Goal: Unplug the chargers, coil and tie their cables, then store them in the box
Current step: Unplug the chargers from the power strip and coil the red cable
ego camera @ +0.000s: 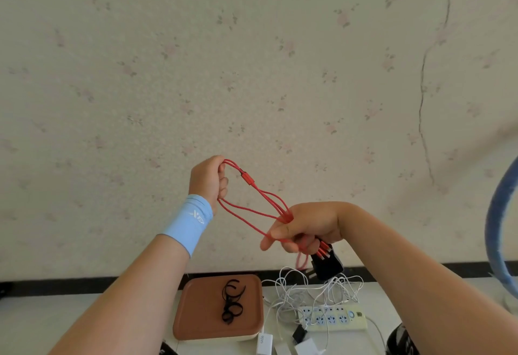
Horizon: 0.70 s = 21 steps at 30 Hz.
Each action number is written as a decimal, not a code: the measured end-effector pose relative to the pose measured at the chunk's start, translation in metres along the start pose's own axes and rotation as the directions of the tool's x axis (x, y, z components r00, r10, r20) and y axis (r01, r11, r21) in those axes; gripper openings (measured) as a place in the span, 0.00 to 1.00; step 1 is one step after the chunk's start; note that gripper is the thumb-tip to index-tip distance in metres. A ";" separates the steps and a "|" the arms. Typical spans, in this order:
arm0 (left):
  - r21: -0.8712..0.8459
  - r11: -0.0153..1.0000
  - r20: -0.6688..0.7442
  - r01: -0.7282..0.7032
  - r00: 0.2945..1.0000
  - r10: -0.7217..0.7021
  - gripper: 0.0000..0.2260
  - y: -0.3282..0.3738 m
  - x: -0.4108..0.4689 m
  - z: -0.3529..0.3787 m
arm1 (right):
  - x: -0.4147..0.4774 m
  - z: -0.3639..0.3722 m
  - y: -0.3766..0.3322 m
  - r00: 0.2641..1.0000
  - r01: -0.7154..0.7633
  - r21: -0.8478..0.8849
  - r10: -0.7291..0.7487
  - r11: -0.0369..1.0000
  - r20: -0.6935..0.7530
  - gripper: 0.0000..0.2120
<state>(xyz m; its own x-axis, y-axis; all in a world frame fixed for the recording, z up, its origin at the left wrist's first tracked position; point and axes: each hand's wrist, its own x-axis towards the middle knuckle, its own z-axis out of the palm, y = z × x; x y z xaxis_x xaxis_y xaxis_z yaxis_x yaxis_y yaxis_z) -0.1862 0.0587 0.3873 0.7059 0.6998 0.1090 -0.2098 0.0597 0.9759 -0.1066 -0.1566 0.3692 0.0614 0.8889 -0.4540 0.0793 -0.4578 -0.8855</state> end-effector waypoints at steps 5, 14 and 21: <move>0.518 0.812 0.056 -0.268 0.958 0.281 0.20 0.002 0.006 -0.024 | -0.005 -0.007 0.001 0.995 -0.055 0.015 0.056 0.998 -0.086 0.12; 0.870 0.443 0.181 -0.219 0.975 0.128 0.22 -0.021 0.020 -0.038 | 0.001 -0.015 0.008 0.974 -0.060 0.108 0.082 0.992 -0.210 0.13; 0.713 0.695 0.156 0.093 0.945 -0.287 0.19 -0.033 0.018 -0.030 | 0.002 -0.011 0.019 0.984 -0.088 -0.027 0.083 0.996 -0.156 0.13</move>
<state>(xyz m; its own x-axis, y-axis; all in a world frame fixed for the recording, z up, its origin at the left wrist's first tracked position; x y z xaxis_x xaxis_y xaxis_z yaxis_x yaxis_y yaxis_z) -0.1870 0.0904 0.3509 0.8332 0.5330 -0.1476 0.4023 -0.4011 0.8230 -0.0937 -0.1637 0.3521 0.2224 0.8341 -0.5047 0.1008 -0.5346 -0.8391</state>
